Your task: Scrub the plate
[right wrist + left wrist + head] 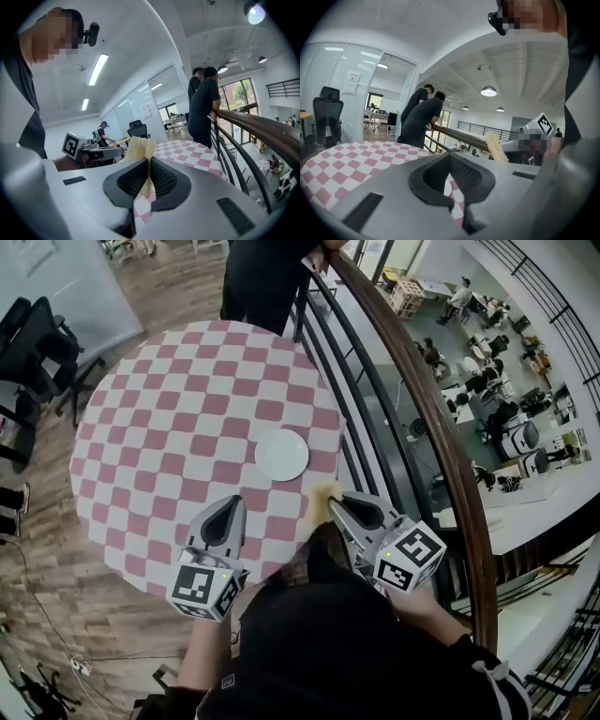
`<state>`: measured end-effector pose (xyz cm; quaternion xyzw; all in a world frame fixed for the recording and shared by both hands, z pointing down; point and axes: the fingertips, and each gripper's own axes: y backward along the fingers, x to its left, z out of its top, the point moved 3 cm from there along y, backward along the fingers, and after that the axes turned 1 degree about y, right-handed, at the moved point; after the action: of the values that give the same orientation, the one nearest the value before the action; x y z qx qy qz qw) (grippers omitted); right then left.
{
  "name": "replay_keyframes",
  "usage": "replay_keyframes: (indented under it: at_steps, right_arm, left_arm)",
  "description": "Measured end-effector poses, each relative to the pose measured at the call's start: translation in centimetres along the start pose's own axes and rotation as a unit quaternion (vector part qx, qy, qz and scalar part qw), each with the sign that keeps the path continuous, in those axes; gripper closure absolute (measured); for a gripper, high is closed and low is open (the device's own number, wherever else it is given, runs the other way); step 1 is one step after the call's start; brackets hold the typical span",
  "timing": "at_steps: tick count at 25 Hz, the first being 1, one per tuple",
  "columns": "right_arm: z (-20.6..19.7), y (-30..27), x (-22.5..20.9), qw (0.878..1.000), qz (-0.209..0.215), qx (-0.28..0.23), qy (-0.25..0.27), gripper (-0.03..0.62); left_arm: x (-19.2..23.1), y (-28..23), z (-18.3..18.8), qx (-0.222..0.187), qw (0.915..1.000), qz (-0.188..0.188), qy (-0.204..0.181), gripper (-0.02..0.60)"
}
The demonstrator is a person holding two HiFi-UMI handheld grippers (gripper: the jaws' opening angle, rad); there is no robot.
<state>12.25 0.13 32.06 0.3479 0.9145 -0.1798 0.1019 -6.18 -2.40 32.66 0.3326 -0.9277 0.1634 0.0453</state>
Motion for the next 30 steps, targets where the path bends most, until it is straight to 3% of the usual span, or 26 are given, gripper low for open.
replay_keyframes:
  at_steps: [5,11,15,17,20,23,27,30]
  right_arm:
    - [-0.4,-0.6,-4.7,1.000,0.021,0.013,-0.012,0.563]
    - [-2.6,-3.7,-8.0,0.996,0.048,0.063,-0.028,0.563]
    - [-4.9,-7.1,-8.9,0.993,0.046,0.104,-0.013,0.563]
    - [-6.3,-9.3,-9.3,0.991,0.045,0.127,-0.008,0.563]
    - [-9.5,-12.6,-10.2,0.982,0.039,0.182,0.000,0.563]
    - [-12.5,-15.4,-11.1,0.971,0.022,0.238,0.009,0.563]
    - [-14.6,-18.8,-11.1,0.957,0.013,0.286,0.036,0.563]
    - [-16.0,-20.5,-11.3,0.940,0.013,0.331,0.085,0.563]
  left_arm:
    - [-1.1,-4.2,-0.2,0.019,0.9993,0.027,0.014,0.575]
    - [0.2,-6.8,-2.2,0.049,0.9961,0.066,0.031,0.572]
    - [2.4,-8.2,-5.5,0.081,0.9941,0.055,0.046,0.568]
    - [4.0,-9.4,-7.2,0.097,0.9928,0.047,0.050,0.536]
    - [6.0,-11.7,-10.0,0.124,0.9895,0.045,0.058,0.465]
    - [7.3,-14.1,-13.2,0.157,0.9849,0.042,0.059,0.435]
    - [8.8,-16.3,-15.9,0.179,0.9812,0.051,0.053,0.431]
    - [9.5,-17.1,-16.8,0.187,0.9784,0.073,0.050,0.431]
